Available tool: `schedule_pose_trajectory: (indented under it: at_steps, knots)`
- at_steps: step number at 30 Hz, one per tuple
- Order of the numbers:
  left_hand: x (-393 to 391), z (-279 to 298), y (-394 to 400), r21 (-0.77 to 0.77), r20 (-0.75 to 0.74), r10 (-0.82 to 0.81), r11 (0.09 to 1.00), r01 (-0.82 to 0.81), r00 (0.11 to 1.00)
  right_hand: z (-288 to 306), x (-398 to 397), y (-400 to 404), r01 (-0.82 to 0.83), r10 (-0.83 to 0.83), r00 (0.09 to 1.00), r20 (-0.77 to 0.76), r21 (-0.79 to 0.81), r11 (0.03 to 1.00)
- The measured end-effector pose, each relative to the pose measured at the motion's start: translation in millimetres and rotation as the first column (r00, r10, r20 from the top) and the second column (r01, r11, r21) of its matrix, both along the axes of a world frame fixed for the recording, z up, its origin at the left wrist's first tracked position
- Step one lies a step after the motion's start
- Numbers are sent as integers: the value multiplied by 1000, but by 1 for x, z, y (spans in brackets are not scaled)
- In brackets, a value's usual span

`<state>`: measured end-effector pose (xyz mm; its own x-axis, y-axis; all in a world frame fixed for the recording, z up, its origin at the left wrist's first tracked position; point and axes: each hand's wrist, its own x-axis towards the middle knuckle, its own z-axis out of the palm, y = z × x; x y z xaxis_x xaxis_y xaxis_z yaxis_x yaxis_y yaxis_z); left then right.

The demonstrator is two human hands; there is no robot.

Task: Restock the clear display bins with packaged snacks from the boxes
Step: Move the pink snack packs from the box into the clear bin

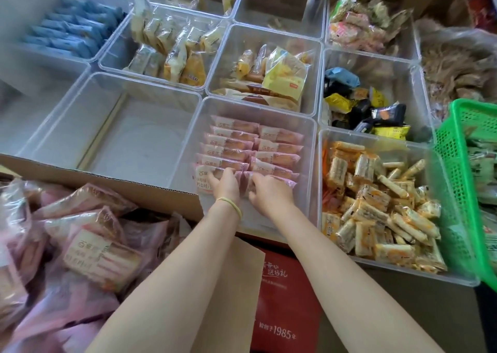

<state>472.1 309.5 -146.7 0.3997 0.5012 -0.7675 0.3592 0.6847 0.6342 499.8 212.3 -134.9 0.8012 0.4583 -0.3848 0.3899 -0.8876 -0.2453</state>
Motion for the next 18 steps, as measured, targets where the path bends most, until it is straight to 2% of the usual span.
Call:
schedule_pose_trajectory:
  at_steps: [5, 8, 10, 13, 16, 18]
  knots:
    - [5, 10, 3, 84, -139, -213, 971, 226, 967, 13, -11, -5, 116, -108, 990, -88, 91, 989]
    - [-8, 50, -15, 191, -91, -383, 899, 393, 919, 36, -25, -14, 290, -271, 957, -106, 274, 917]
    - [-24, 72, -24, 329, -12, -516, 807, 490, 857, 52, -39, -22, 373, -360, 927, -109, 396, 839]
    - [-57, 103, -24, 525, 86, -708, 631, 572, 701, 76, -64, -34, 451, -453, 883, -126, 495, 742]
    - [-91, 127, -7, 654, 35, -815, 456, 603, 579, 92, -93, -31, 523, -482, 849, -218, 484, 702]
    - [-114, 137, 16, 723, -34, -851, 341, 600, 524, 98, -117, -16, 576, -452, 816, -361, 441, 688]
